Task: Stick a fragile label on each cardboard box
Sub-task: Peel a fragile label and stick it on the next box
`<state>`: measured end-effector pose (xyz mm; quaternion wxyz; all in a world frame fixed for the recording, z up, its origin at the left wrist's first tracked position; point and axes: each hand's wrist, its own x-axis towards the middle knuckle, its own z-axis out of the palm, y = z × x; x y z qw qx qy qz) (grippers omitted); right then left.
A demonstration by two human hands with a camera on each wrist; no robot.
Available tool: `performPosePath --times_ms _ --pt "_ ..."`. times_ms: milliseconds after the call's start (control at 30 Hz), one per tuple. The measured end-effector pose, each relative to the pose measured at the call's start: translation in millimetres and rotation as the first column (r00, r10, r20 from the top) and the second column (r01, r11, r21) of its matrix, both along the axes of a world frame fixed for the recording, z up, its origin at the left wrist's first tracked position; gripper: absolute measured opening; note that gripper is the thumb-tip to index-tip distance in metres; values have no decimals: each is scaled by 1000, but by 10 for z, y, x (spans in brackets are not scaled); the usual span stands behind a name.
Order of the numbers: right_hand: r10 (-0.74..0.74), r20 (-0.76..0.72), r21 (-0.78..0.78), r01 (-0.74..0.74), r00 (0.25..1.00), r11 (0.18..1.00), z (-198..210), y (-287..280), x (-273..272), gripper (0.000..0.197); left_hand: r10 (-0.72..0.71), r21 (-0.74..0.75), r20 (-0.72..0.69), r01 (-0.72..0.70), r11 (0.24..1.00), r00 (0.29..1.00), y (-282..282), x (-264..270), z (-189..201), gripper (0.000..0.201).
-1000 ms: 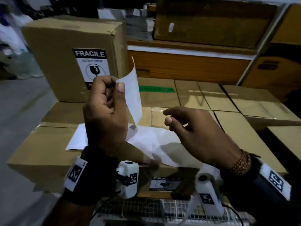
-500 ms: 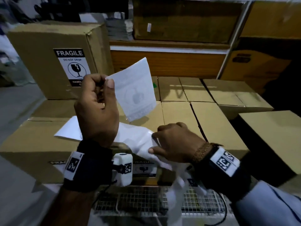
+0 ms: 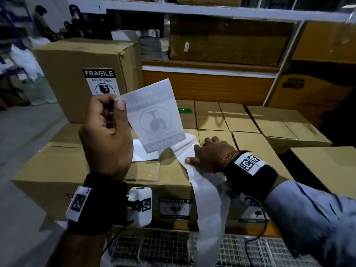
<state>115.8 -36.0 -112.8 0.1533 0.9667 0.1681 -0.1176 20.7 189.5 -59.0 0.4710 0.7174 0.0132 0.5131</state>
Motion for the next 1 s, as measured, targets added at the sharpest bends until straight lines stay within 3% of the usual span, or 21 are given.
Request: performPosePath --times_ms 533,667,800,1000 --pt "-338 -43 -78 334 940 939 -287 46 1594 101 3 -38 31 -2 999 1000 482 600 45 27" --pt "-313 -30 13 314 949 949 -79 -30 1631 80 -21 -17 8 21 1000 1000 488 669 20 27" --pt "-279 76 194 261 957 946 49 -143 1527 56 -27 10 -6 27 1000 1000 466 698 -7 26" --pt "-290 163 386 210 943 899 339 -312 1248 46 -57 45 2 57 997 998 300 727 13 23"
